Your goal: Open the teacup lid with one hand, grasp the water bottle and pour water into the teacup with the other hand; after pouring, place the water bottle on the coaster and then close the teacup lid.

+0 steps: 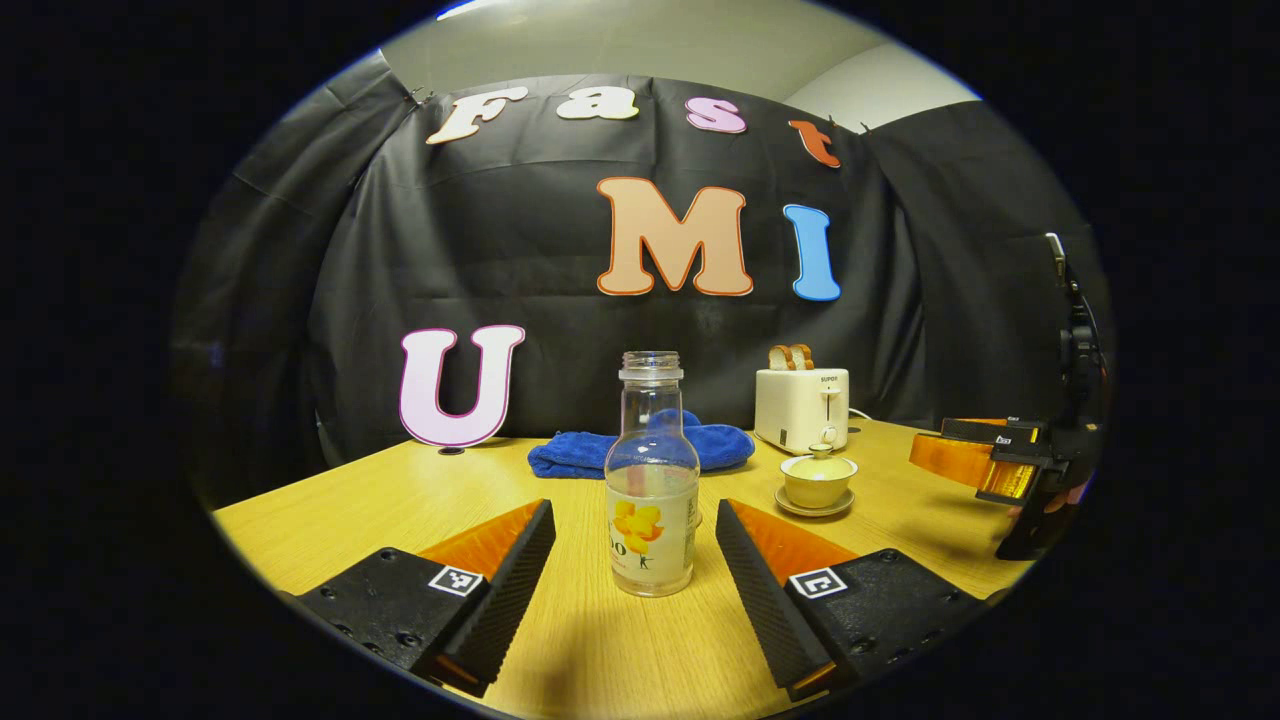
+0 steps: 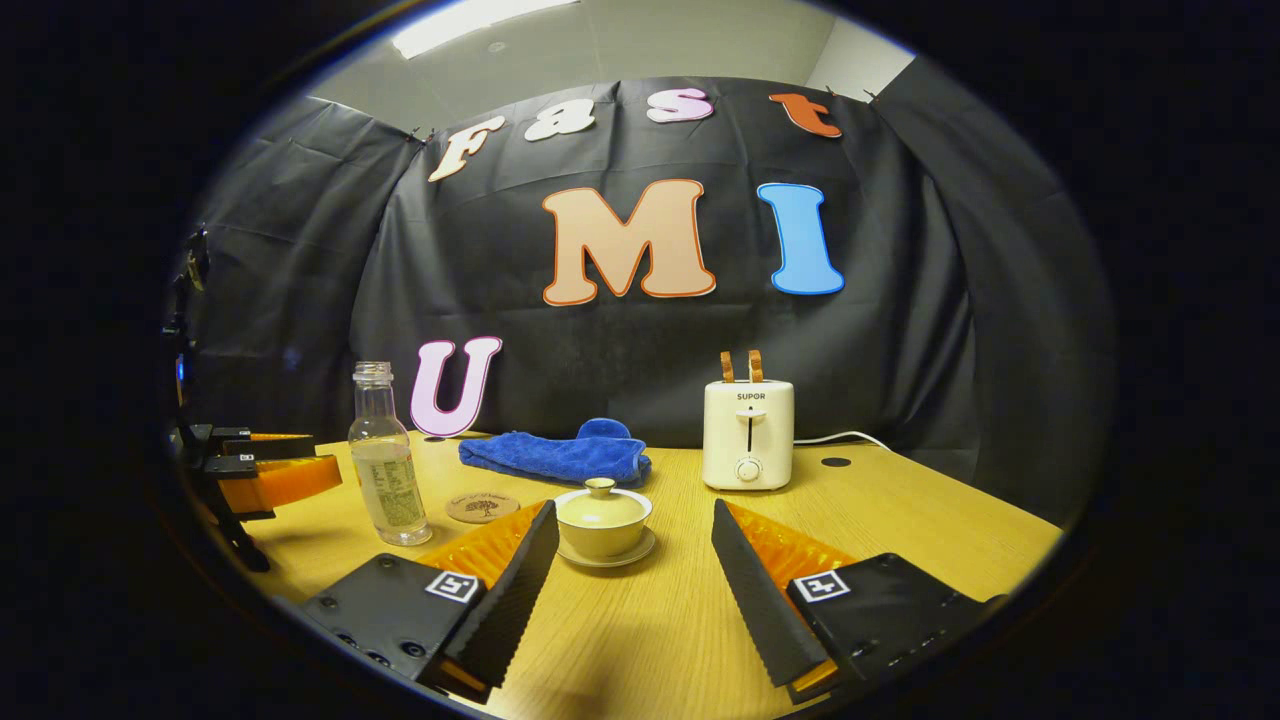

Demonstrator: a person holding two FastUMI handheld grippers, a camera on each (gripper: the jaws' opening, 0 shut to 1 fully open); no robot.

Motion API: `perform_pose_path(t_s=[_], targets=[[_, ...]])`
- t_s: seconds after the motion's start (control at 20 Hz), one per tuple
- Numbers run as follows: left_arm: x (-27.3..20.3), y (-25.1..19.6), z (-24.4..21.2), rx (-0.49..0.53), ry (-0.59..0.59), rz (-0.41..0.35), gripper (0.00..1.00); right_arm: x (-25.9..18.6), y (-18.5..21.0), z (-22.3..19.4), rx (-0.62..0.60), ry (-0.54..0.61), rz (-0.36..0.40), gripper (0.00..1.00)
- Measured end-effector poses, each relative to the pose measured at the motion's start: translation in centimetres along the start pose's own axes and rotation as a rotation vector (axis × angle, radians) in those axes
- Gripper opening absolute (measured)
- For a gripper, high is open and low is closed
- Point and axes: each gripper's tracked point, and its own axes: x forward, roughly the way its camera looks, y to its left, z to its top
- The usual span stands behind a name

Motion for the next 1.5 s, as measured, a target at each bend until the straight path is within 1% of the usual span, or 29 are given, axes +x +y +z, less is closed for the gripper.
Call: perform_pose_path(t_s=[0.3,0.45,0.5,0.6,0.75,0.85,0.95,1.0,1.1,1.15,1.2,1.25,1.35,1.4,1.5], targets=[[0.0,-0.1,-0.1,-0.001,0.0,-0.008,0.95,0.1,0.1,0.0,0.001,-0.001,0.004,0.95],[0.0,-0.1,-0.1,0.0,-0.001,-0.008,0.95,0.1,0.7,-0.1,0.002,0.005,0.034,0.97],[-0.1,-0.2,0.0,0.001,-0.002,-0.008,0.95,0.4,0.8,0.0,0.003,0.006,0.04,0.95],[-0.1,-0.1,0.0,0.0,-0.001,-0.008,0.94,1.0,1.3,-0.2,0.003,0.008,0.058,0.95],[0.0,-0.1,-0.1,0.0,0.001,-0.008,0.94,2.3,1.7,-0.4,0.003,0.011,0.07,0.95],[-0.1,-0.1,-0.1,0.0,0.0,-0.008,0.95,3.1,2.1,-0.4,0.003,0.012,0.076,0.99],[-0.2,-0.1,-0.1,0.0,-0.002,-0.008,0.95,4.1,2.4,-0.7,0.003,0.023,0.085,0.97],[-0.1,-0.1,0.0,0.0,-0.001,-0.008,0.92,4.6,2.6,-0.8,0.002,0.033,0.089,0.95],[0.0,-0.1,-0.1,0.0,0.0,-0.008,0.95,5.8,3.0,-1.2,-0.001,0.051,0.097,0.95],[0.0,-0.1,-0.1,-0.001,0.0,-0.008,0.95,6.4,3.2,-1.3,-0.003,0.059,0.099,0.97],[-0.1,-0.1,-0.1,-0.001,0.001,-0.008,0.95,6.9,3.3,-1.5,-0.004,0.068,0.1,0.95],[-0.1,-0.1,-0.1,-0.001,0.0,-0.008,0.95,7.7,3.4,-1.8,-0.006,0.081,0.1,0.97],[-0.1,-0.1,-0.1,-0.001,0.001,-0.008,0.95,8.9,3.5,-2.1,-0.013,0.104,0.098,0.97],[-0.1,-0.1,0.0,-0.001,0.0,-0.008,0.95,9.4,3.6,-2.2,-0.015,0.11,0.095,0.95],[0.0,-0.1,-0.1,-0.001,0.001,-0.008,0.95,10.4,3.7,-2.5,-0.012,0.12,0.086,0.97]])
